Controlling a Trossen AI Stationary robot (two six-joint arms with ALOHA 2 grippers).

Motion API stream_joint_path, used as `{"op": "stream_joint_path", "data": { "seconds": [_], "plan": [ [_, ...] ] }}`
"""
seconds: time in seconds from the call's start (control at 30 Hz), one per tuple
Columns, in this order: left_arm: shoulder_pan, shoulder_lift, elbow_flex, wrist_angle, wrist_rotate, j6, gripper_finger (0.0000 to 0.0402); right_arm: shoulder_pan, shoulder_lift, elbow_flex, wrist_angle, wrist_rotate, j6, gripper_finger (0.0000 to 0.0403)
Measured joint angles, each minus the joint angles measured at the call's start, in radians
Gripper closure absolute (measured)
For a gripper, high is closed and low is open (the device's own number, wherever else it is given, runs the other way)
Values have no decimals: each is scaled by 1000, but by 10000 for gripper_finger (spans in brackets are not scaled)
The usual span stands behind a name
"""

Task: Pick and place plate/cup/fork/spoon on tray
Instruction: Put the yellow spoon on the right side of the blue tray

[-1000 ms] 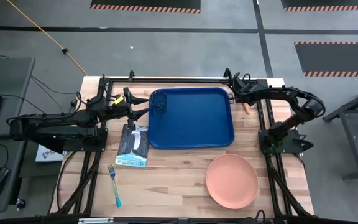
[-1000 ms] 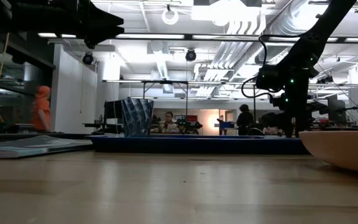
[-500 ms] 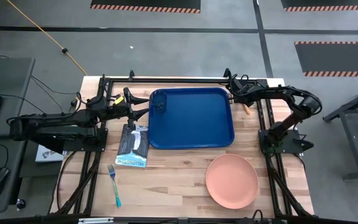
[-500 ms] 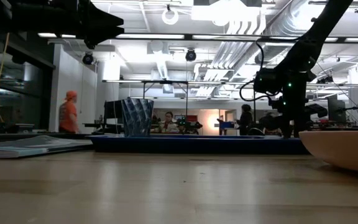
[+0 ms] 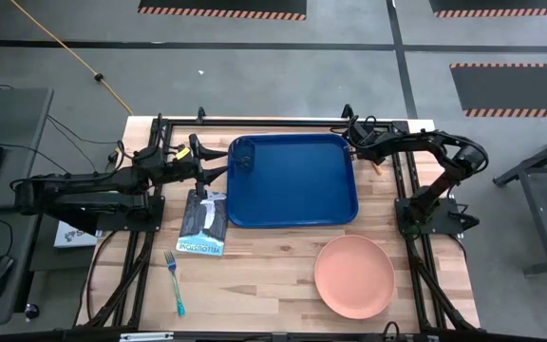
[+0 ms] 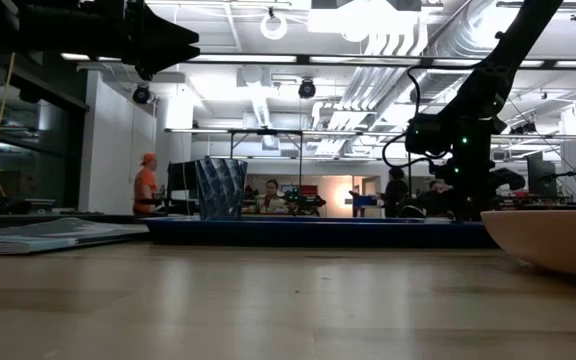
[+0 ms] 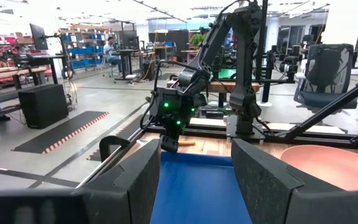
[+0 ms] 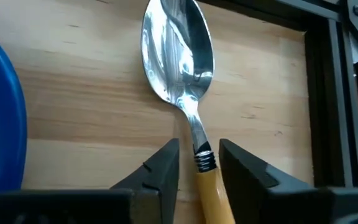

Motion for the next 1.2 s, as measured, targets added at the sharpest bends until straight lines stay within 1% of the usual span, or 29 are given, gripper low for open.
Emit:
{"op": "stream_joint_path", "data": {
  "seconds": [0.2, 0.27, 0.43, 0.6, 0.7, 0.83, 1.13, 1.2],
  "plan": [
    [0, 0, 0, -3, 0, 0, 216, 0, 0, 0, -11, 2, -9, 377],
    [0, 0, 0, -3, 0, 0, 216, 0, 0, 0, -14, 7, -12, 392],
    [0, 0, 0, -3, 0, 0, 216, 4, 0, 0, -17, 6, -19, 384],
    [0, 0, 0, -3, 0, 2, 216, 14, -1, 0, -22, 14, -36, 397],
    [0, 0, 0, -3, 0, 2, 216, 28, -17, -2, -33, 13, -39, 397],
    [0, 0, 0, -3, 0, 2, 216, 51, -84, -3, -48, 15, -62, 400],
    [0, 0, 0, -3, 0, 1, 216, 92, -310, -3, -139, 33, -55, 401],
    [0, 0, 0, -3, 0, 0, 216, 97, -337, -3, -147, 4, -55, 401]
  ]
}}
